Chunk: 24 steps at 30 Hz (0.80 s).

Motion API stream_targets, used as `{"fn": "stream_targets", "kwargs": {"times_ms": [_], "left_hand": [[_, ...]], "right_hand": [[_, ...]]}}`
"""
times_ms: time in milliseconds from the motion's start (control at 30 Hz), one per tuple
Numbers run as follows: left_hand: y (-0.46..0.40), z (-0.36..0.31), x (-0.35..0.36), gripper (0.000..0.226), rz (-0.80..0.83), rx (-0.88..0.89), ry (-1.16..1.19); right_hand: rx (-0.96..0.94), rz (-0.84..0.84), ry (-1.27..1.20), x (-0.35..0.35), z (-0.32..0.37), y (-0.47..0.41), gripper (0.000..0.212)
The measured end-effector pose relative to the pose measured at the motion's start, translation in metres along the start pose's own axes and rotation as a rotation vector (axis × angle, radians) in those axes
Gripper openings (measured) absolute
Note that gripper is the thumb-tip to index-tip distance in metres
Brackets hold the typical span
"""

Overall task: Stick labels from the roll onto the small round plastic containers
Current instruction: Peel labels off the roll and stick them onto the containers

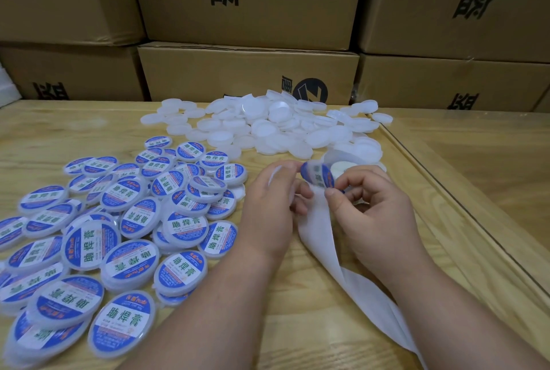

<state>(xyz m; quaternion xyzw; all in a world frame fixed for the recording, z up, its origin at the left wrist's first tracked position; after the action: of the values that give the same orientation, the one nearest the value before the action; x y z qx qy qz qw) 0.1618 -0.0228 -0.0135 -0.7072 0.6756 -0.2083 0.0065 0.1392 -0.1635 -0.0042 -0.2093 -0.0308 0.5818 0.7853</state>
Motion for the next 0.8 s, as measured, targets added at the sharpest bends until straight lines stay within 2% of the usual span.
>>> {"fn": "stream_targets", "kwargs": {"times_ms": [100,233,333,467,567,700,800], "left_hand": [[0.0,-0.002,-0.002,0.04,0.043,-0.022,0.118],[0.0,-0.005,-0.002,0.033,-0.023,-0.073,0.236],[-0.002,-0.004,-0.004,0.037,-0.093,-0.113,0.13],[-0.004,0.002,-0.006,0.04,-0.109,-0.09,-0.082],[-0.005,0.007,-0.007,0.028,-0.099,-0.039,-0.083],[-0.008,0.009,-0.008,0.028,-0.042,-0.04,-0.049],[-0.007,0.008,-0.008,0.014,-0.102,-0.031,-0.06]], "right_hand": [[0.076,0.009,-0.1,-0.003,-0.003,-0.002,0.026],[0.264,0.074,-0.333,-0.005,-0.003,-0.004,0.017],[0.358,0.147,-0.431,-0.005,-0.006,-0.005,0.018],[0.413,0.184,-0.501,-0.004,-0.007,-0.006,0.021],[0.43,0.187,-0.561,-0.005,-0.006,-0.007,0.024],[0.466,0.145,-0.637,-0.008,-0.006,-0.008,0.037],[0.488,0.124,-0.672,-0.008,-0.005,-0.009,0.035]]}}
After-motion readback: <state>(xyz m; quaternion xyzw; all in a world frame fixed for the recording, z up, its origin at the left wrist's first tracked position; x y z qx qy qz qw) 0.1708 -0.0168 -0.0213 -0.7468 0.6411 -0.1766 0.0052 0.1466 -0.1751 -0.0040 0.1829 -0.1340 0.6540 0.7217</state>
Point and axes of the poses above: each hand's wrist, its own y-axis away from the middle knuckle, its own x-axis out of the palm, z = x × y, the point moved 2 cm from there along -y, towards the middle knuckle, and after that the axes turned 9 degrees about x, right-handed, at the moved point
